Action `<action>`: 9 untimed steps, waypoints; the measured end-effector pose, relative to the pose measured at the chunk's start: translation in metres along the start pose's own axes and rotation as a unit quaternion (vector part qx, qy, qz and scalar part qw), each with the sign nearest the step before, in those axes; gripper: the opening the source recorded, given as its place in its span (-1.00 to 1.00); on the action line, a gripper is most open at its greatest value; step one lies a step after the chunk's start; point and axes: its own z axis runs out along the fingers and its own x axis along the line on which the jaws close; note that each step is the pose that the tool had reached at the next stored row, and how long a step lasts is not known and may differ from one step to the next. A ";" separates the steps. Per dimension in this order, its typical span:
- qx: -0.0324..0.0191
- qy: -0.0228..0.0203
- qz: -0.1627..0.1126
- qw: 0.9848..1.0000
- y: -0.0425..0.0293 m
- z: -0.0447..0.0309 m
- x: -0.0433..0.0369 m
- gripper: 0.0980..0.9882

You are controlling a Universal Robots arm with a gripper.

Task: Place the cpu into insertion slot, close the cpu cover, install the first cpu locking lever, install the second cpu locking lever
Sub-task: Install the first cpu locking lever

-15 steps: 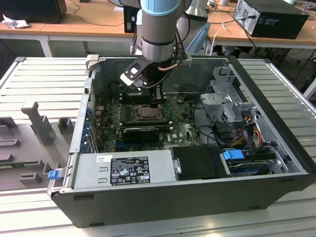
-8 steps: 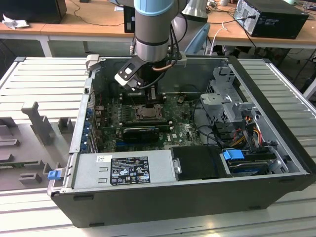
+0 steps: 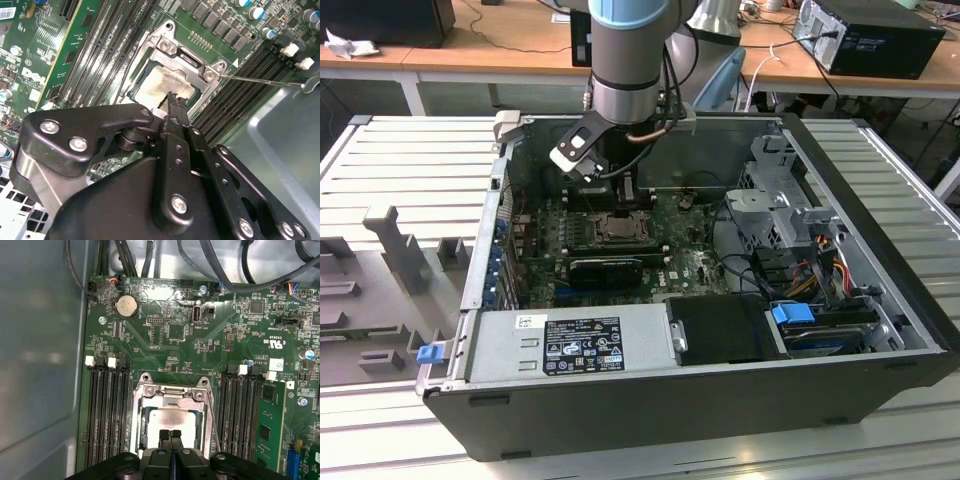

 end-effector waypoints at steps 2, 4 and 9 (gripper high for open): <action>0.000 0.000 0.000 1.000 0.0000 -0.0018 0.0001 -0.98; 0.000 0.000 0.000 1.000 0.0001 -0.0039 0.0002 -0.98; 0.000 0.000 0.000 1.000 0.0001 -0.0071 0.0003 -0.98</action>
